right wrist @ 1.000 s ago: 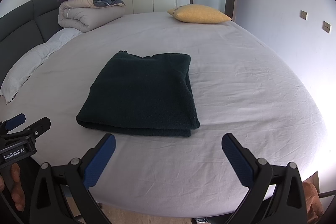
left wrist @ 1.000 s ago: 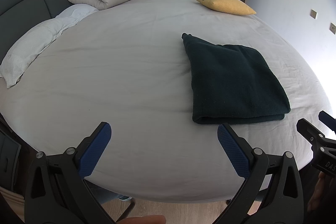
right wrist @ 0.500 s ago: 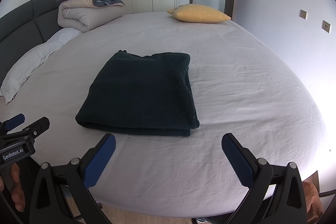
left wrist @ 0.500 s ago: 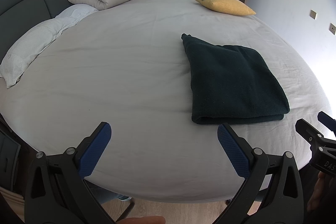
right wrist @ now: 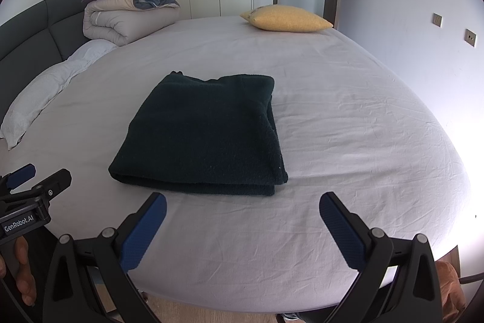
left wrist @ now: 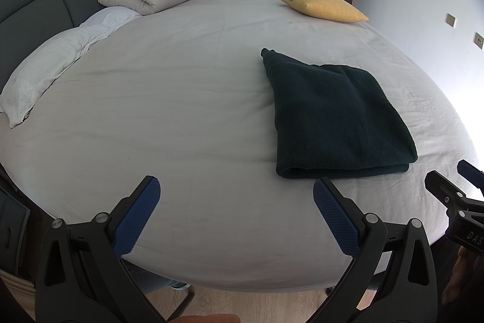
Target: Fold small clothes
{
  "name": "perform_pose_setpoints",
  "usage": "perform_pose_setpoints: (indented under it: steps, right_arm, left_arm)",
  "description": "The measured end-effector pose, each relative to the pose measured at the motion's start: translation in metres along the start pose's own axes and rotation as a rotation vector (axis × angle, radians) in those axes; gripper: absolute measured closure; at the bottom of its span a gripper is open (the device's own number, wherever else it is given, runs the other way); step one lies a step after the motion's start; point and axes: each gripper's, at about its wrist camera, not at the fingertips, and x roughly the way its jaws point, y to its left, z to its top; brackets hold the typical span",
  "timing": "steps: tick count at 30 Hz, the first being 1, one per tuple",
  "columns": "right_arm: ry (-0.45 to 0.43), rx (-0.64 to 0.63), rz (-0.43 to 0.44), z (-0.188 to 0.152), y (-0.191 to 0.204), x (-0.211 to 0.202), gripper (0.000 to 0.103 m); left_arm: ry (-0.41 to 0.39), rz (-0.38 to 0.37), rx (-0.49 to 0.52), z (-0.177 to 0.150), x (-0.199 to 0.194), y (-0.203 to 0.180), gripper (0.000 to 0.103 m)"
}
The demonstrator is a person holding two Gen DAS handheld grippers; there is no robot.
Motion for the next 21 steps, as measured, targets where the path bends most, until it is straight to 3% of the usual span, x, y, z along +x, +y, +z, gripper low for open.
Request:
perform_pose_setpoints:
  steps: [21]
  right_arm:
    - [0.008,-0.008,0.001,-0.0041,0.0019,0.0035,0.0]
  left_arm:
    - [0.002,0.002,0.002,-0.0013,-0.0002,-0.0009,0.0]
